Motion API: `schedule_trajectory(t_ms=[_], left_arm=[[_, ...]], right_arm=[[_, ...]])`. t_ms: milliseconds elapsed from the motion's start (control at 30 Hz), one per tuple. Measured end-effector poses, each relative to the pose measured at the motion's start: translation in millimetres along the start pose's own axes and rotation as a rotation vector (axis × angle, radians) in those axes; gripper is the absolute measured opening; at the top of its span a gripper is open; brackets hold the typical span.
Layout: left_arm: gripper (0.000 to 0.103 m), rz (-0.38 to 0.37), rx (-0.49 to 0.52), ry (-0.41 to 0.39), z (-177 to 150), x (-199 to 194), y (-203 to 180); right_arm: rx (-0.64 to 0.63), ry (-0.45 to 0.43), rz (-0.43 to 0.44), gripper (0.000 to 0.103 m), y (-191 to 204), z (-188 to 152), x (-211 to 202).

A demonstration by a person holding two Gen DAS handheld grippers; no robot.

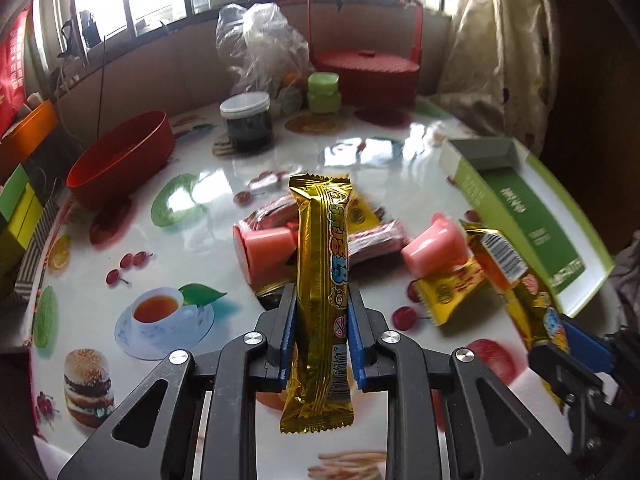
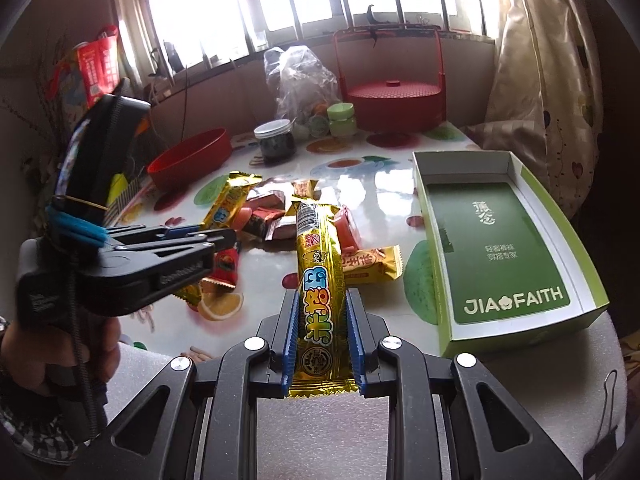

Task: Organize snacks
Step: 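Carry the gold bar in the right gripper into the green box while the left gripper follows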

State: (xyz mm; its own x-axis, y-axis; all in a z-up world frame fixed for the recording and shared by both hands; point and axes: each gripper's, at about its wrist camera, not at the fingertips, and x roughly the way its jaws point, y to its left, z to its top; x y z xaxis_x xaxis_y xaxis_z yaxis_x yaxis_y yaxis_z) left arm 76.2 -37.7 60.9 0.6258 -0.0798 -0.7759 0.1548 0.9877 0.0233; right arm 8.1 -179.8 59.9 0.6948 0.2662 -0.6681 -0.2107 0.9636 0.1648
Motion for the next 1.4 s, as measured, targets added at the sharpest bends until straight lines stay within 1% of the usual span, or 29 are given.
schedule_trajectory(t_ms=[67,133,233,300,333,433,533,700,800,1033,1200,1267,1367,1400], left_arm=[[0.024,-0.035,-0.012,-0.011,2,-8,-1],[0.024,-0.05,-0.014,-0.022,4,-14,-4],[0.024,-0.111,-0.023,-0.046,9,-25,-10],[0.024,-0.13,-0.019,-0.06,13,-30,-15],[0.024,-0.139,-0.018,-0.065,14,-31,-17],[0.024,-0.197,-0.018,-0.069,21,-32,-29],[0.024,-0.228,-0.01,-0.067,25,-28,-40],[0.024,-0.291,-0.002,-0.05,31,-20,-62],[0.024,-0.316,0.007,-0.041,35,-13,-77],[0.024,-0.363,0.03,-0.017,43,1,-105],[0.024,-0.415,0.035,0.007,46,12,-124],[0.024,-0.43,0.037,0.025,47,18,-131],[0.024,-0.493,0.008,0.065,48,28,-138],[0.024,-0.489,0.003,0.078,48,31,-140]], right_arm=[[0.001,-0.01,-0.007,0.021,-1,3,-4],[0.003,-0.019,-0.014,0.021,-3,5,-7],[0.009,-0.035,-0.029,0.021,-7,9,-13],[0.017,-0.048,-0.045,0.021,-12,12,-17],[0.024,-0.055,-0.055,0.021,-16,13,-19],[0.04,-0.073,-0.092,0.021,-28,18,-25],[0.055,-0.086,-0.126,0.021,-41,23,-29],[0.079,-0.09,-0.182,0.021,-64,25,-32],[0.096,-0.084,-0.204,0.021,-77,26,-30],[0.126,-0.047,-0.24,0.021,-102,24,-17],[0.141,-0.029,-0.255,0.022,-114,24,-9],[0.14,-0.02,-0.264,0.022,-118,24,-5],[0.139,-0.009,-0.282,0.022,-124,25,-1],[0.142,-0.007,-0.284,0.022,-126,24,-1]])
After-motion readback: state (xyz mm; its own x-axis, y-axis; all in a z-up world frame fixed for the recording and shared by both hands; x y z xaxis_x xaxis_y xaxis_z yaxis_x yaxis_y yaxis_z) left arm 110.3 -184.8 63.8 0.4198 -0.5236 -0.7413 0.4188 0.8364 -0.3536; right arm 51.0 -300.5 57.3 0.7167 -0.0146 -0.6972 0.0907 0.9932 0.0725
